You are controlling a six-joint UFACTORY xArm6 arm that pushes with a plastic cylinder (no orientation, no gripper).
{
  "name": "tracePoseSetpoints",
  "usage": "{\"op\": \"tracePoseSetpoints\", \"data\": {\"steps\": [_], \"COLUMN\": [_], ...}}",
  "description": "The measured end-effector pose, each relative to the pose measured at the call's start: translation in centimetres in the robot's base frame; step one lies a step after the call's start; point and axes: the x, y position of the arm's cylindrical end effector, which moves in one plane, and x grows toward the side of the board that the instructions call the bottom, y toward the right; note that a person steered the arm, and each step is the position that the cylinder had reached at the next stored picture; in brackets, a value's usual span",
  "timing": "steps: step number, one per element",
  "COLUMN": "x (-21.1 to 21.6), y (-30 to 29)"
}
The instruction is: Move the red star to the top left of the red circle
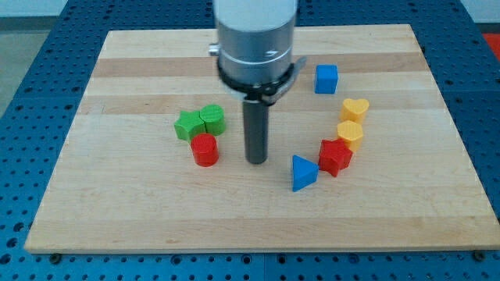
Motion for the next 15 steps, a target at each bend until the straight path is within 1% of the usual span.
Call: {"op": "tracePoseSetpoints", "data": {"steps": [1, 2, 3, 4, 5, 6, 7, 8, 12, 13, 15], "x": [3.3, 5.9, 6.5, 6.5, 6.5, 5.8, 4.1, 3.0, 2.5, 2.0, -1.2], "y": [-1.6, -2.0, 1.5, 8.2, 12.1, 12.1, 13.8, 16.9, 13.8, 13.8, 18.2]}}
